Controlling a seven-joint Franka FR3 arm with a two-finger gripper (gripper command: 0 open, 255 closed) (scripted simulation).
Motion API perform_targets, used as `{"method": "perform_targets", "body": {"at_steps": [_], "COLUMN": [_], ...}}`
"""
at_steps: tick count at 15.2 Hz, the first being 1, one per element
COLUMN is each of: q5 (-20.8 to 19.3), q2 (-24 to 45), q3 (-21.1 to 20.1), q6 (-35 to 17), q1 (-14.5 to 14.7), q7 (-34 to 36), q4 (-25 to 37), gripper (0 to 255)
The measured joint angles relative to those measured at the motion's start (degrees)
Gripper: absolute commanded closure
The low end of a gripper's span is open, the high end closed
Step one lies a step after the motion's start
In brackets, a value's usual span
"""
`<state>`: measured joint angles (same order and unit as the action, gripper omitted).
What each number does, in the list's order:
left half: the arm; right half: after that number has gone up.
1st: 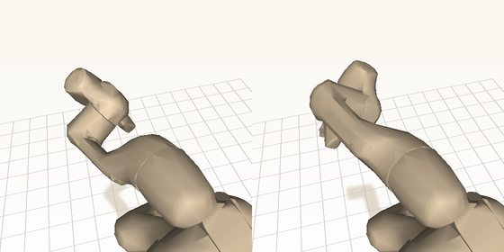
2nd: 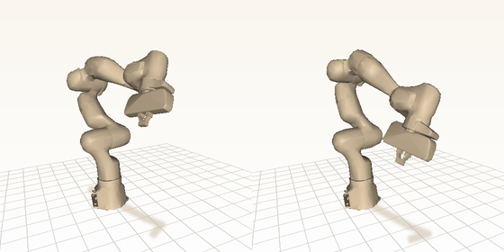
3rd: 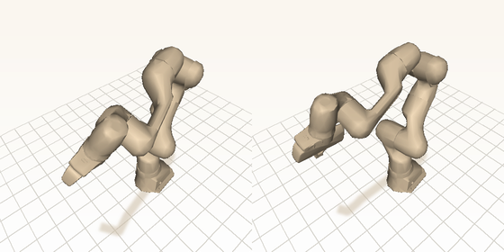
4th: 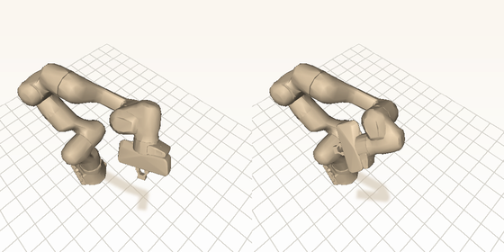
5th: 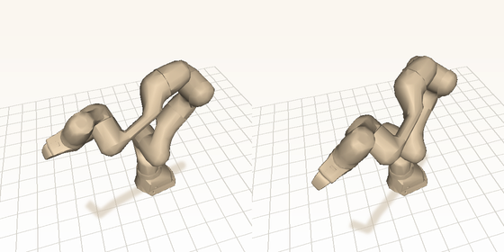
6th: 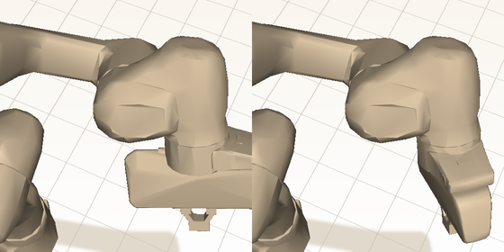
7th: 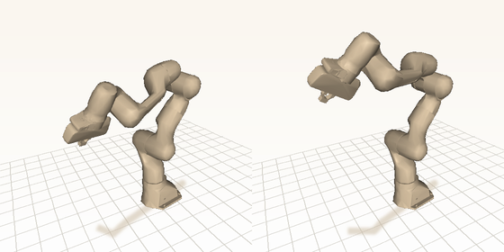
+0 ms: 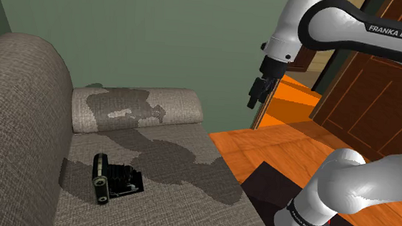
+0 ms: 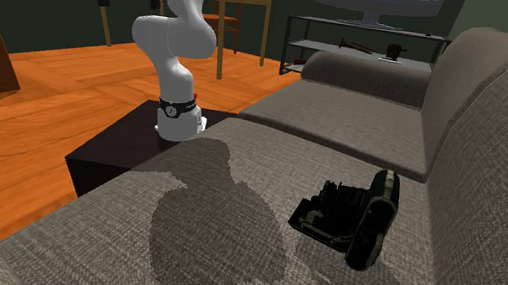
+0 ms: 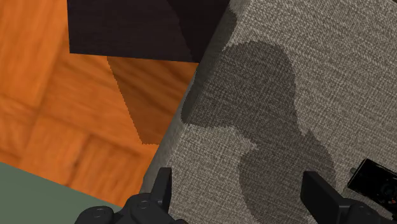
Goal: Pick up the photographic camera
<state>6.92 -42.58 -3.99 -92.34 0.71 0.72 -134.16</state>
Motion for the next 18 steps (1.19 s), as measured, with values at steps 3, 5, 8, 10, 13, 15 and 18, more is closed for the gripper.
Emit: {"method": "perform_targets", "body": {"at_steps": [3, 5, 8, 10, 13, 15, 18], "q5": [0.77, 1.82, 3.38, 4.09, 4.9, 4.96, 4.24], "q2": [0.51, 2.33, 4.21, 6.17, 9.79, 12.17, 17.3], "q3": [-1.61, -4.13, -8.11, -10.72, -15.11, -17.67, -22.0], "q6": [-1.45, -3.34, -6.4, -8.88, -12.14, -14.0, -17.33], "q1": [0.41, 0.98, 1.89, 2.29, 2.84, 2.99, 2.83], "q7": [1.66, 4.29, 8.53, 11.23, 15.96, 18.8, 23.72], "q4": [-0.64, -0.25, -0.68, -0.75, 0.41, 1.34, 3.66], "gripper": [0, 0, 0, 0, 0, 0, 0]}}
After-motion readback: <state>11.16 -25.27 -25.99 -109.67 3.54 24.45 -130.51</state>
